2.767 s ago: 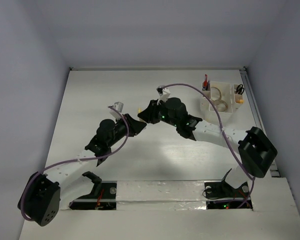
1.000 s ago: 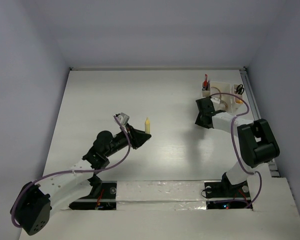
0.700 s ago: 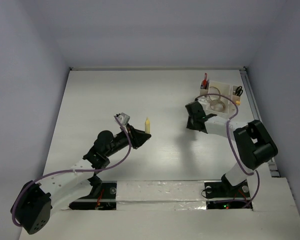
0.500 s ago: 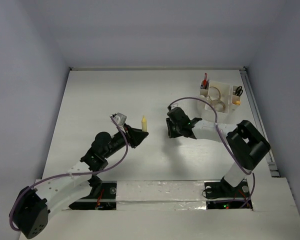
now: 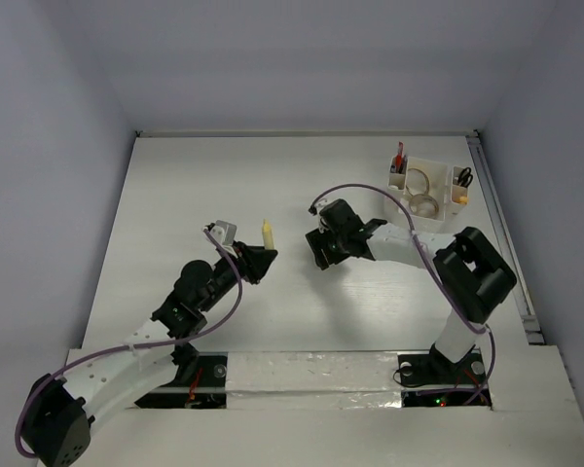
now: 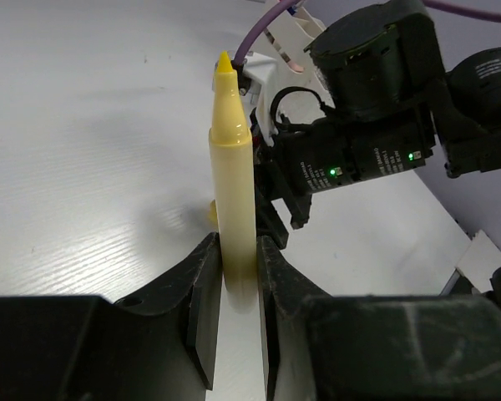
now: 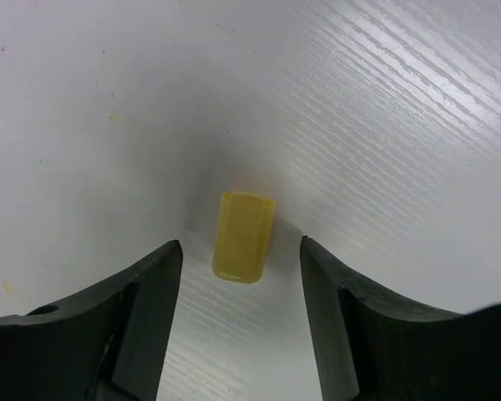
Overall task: Sort the stationery into containers
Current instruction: Move the pen cap to the center of the board.
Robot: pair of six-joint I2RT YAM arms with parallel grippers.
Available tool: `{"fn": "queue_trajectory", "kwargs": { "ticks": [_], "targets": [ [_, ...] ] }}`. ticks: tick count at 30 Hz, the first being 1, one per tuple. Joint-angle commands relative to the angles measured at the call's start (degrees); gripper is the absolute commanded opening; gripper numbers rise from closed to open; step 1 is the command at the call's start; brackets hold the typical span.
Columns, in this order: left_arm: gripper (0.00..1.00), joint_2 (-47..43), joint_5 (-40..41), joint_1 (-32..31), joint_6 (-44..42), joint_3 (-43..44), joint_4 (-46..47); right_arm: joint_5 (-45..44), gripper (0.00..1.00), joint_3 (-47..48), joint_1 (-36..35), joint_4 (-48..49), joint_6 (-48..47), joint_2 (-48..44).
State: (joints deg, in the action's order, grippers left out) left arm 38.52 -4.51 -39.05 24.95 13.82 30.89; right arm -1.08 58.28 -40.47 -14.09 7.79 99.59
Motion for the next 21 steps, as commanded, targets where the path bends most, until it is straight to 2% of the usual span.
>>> {"fn": "queue_trajectory", "kwargs": {
  "ticks": [1,5,11,15,21],
  "targets": [
    [0.0,0.06,1.61,-0.24,-1.39,-0.03,1.89,-0.15,0.66,2.98,0.13,-3.05,-0.76,-2.37],
    [0.0,0.15,2.14,-0.24,-1.4,-0.11,2.06,4.23,0.74,1.93,0.13,-2.7,1.08,-7.47],
    [0.0,-0.29,3.72,-0.24,-1.83,-0.02,1.1,13.02,0.74,-2.2,-1.02,3.09,7.4,-10.56],
    [0.0,-0.38,3.99,-0.24,-2.1,-0.03,0.75,18.91,0.74,-6.51,-1.54,9.16,12.32,-8.72],
    [0.0,0.41,3.99,-0.24,-2.19,0.24,0.75,15.42,0.74,-7.3,-1.54,10.66,14.44,-6.17]
  ]
}}
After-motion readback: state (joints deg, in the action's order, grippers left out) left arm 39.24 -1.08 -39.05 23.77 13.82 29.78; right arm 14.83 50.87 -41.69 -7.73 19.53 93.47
